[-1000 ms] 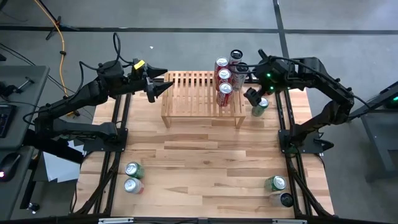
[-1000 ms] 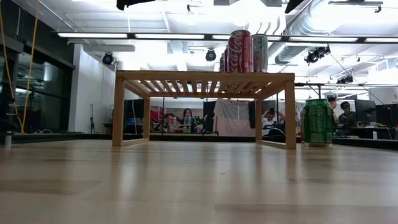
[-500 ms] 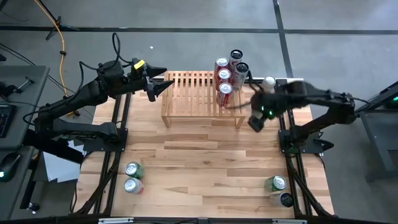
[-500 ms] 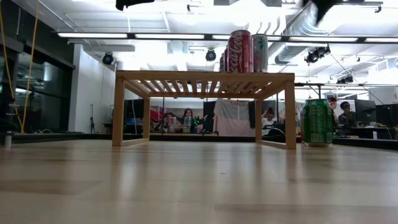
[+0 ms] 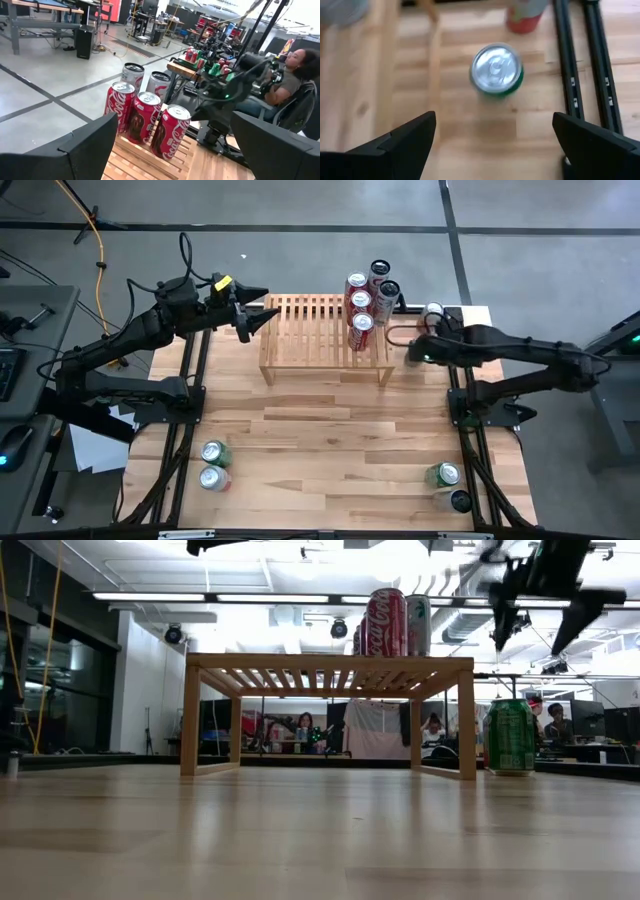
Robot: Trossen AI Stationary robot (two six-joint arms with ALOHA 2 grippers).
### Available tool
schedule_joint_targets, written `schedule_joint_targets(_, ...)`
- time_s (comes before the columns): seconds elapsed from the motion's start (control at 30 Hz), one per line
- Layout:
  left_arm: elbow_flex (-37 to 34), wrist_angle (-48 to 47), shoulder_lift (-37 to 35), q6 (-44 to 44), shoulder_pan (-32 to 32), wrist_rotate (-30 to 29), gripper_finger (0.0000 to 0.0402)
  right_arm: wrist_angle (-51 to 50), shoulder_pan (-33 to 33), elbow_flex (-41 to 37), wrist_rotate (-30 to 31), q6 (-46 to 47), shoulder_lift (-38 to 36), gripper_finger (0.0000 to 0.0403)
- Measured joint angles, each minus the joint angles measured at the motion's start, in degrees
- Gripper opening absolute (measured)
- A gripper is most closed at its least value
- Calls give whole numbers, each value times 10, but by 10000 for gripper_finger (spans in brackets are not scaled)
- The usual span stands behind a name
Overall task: Place canned beverage on shelf
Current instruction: Put the top right green soda can on the shelf
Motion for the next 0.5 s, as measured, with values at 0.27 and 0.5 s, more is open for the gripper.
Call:
schedule_joint_targets(0.27,0,0,0,-11,0,0,376,120,-104,-74,45,-22,34,387)
schedule_joint_targets(0.5,0,0,0,-11,0,0,376,184,-152,-100,34,-63,76,387)
